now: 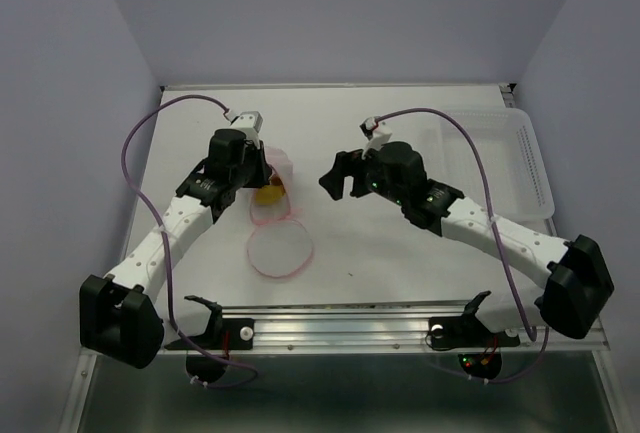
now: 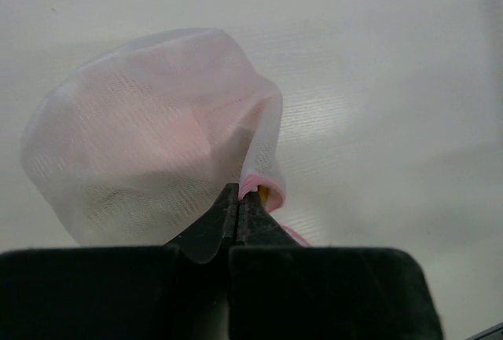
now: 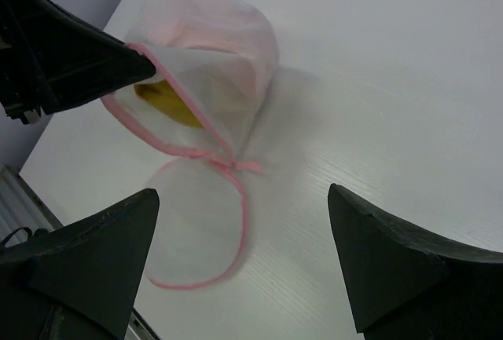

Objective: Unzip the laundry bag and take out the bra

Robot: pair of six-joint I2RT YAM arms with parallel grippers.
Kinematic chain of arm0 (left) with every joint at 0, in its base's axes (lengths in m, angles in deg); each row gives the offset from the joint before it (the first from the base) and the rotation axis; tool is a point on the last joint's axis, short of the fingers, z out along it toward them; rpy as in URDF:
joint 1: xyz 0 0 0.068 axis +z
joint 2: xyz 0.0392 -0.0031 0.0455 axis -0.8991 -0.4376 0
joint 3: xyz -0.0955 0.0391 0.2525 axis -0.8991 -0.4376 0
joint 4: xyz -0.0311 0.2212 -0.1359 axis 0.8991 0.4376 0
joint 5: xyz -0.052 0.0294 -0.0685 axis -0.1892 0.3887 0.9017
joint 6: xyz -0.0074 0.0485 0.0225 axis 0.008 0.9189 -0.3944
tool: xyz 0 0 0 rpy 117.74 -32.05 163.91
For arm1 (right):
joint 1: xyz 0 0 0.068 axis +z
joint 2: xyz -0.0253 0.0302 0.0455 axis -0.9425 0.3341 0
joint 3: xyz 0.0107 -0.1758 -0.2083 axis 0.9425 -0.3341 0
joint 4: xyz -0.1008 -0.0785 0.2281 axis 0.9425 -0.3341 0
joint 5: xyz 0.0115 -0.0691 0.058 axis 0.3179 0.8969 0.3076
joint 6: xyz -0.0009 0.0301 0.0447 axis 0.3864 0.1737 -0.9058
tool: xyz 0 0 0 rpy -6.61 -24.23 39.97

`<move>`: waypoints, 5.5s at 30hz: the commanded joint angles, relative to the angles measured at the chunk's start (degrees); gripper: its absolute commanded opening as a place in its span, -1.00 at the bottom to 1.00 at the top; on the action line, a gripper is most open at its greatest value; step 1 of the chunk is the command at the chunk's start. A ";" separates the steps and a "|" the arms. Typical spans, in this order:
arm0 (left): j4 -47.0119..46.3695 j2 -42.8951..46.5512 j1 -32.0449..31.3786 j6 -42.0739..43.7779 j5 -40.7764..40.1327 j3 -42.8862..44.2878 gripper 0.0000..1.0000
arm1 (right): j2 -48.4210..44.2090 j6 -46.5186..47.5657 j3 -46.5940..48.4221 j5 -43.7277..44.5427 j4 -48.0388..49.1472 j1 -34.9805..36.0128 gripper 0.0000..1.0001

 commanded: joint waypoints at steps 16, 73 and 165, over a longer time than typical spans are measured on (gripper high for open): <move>-1.88 0.22 -0.08 0.64 -0.45 -0.58 -1.00 | 15.54 -12.48 -2.26 8.85 17.83 11.66 0.92; -9.87 1.19 0.54 -11.30 17.21 -0.23 -1.00 | 11.42 -8.72 1.07 16.49 4.92 9.91 -0.99; -8.47 -2.24 7.48 -7.18 25.92 -5.85 -1.00 | 3.74 -5.02 7.66 -12.43 0.61 -9.22 0.84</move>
